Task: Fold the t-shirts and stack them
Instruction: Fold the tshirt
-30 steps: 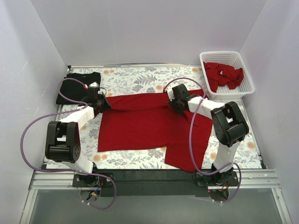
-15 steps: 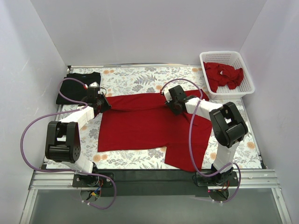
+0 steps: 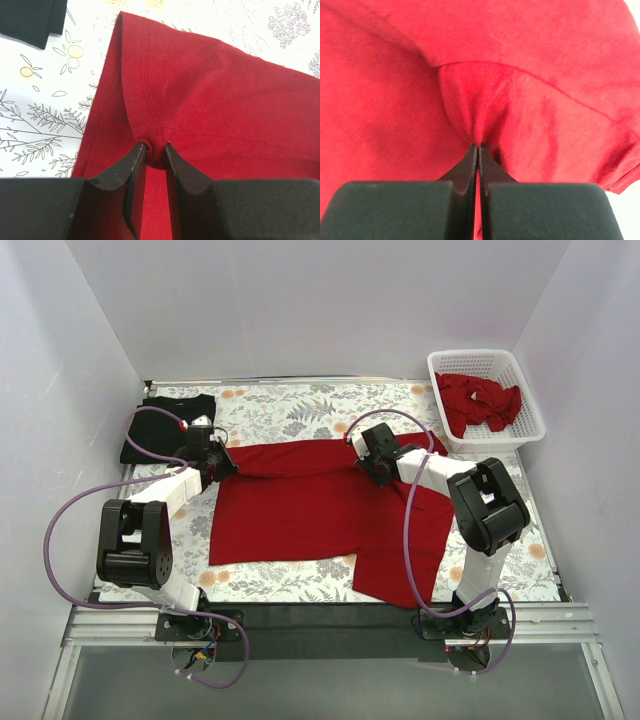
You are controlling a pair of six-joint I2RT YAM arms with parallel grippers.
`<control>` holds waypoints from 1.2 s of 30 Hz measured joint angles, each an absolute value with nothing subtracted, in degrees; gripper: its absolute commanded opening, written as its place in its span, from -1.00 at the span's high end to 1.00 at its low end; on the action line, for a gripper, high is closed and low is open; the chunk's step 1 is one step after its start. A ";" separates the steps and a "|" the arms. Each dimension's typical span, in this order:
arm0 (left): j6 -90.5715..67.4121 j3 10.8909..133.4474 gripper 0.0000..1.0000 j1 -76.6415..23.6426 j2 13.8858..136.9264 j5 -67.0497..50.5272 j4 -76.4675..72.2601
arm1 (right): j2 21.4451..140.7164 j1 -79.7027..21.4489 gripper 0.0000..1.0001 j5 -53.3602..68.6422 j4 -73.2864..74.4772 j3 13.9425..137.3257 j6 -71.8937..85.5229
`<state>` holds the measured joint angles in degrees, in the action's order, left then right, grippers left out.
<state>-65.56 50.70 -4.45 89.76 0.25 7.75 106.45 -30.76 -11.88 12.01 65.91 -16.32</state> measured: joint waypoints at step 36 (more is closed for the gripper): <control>-65.58 51.31 0.21 -4.34 89.80 14.68 13.19 | 90.37 -6.90 0.07 8.45 26.96 59.92 14.85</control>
<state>-65.58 51.31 -4.34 89.80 14.68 13.19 90.37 -6.90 8.45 26.96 59.92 14.85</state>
